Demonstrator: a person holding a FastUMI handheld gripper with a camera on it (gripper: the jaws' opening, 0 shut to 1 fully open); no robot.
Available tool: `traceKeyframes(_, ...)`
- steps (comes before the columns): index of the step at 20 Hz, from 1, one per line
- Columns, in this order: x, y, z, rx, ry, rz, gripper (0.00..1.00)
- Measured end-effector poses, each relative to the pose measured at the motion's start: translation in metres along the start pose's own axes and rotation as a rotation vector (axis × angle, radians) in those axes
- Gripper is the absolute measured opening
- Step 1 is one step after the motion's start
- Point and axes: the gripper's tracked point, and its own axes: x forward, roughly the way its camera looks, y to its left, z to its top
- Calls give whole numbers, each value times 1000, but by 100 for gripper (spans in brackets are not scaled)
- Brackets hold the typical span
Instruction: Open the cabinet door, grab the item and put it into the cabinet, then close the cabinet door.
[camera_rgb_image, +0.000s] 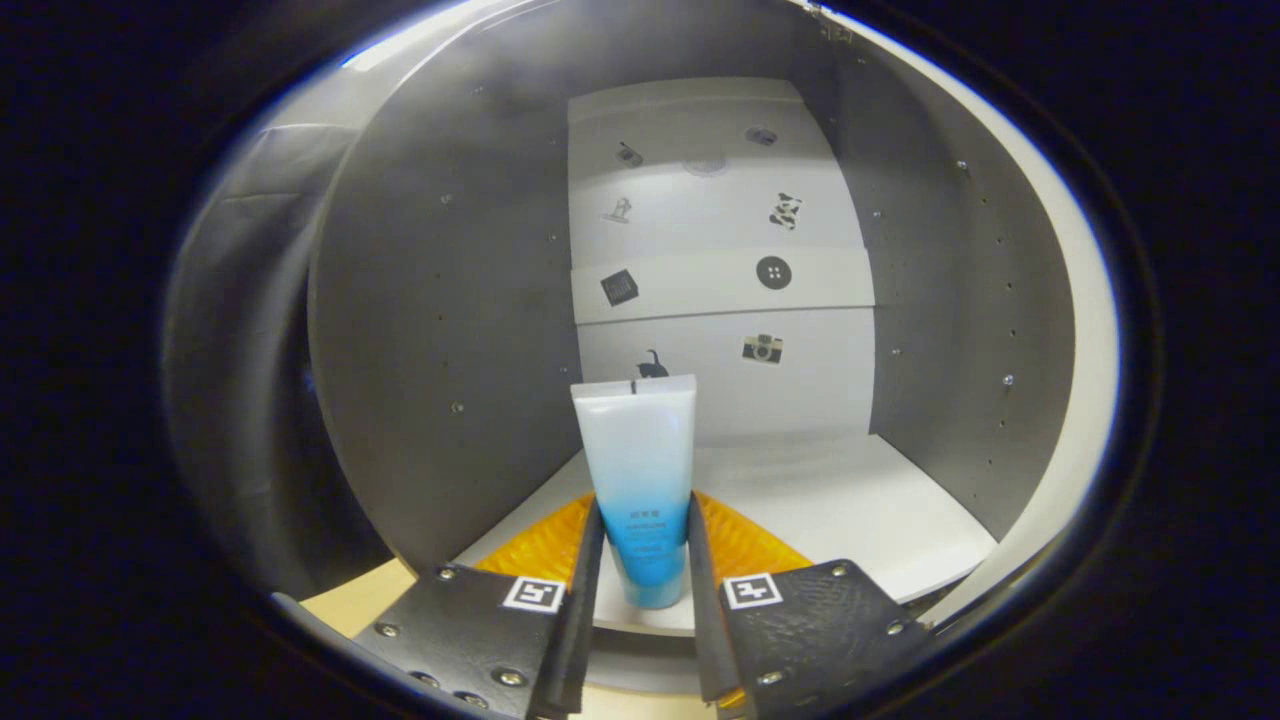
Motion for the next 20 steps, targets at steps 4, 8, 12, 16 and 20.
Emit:
traceKeyframes(4, -1, -1, 2, 3, -3, -8, 52)
traceKeyframes(8, -10, -4, 10, -2, -18, -19, 60)
traceKeyframes(12, -44, -5, 38, -27, -88, -47, 71)
traceKeyframes(16, -109, 0, 71, -28, -146, -69, 71)
traceKeyframes(20, -184, 0, 99, -52, -194, -118, 71)
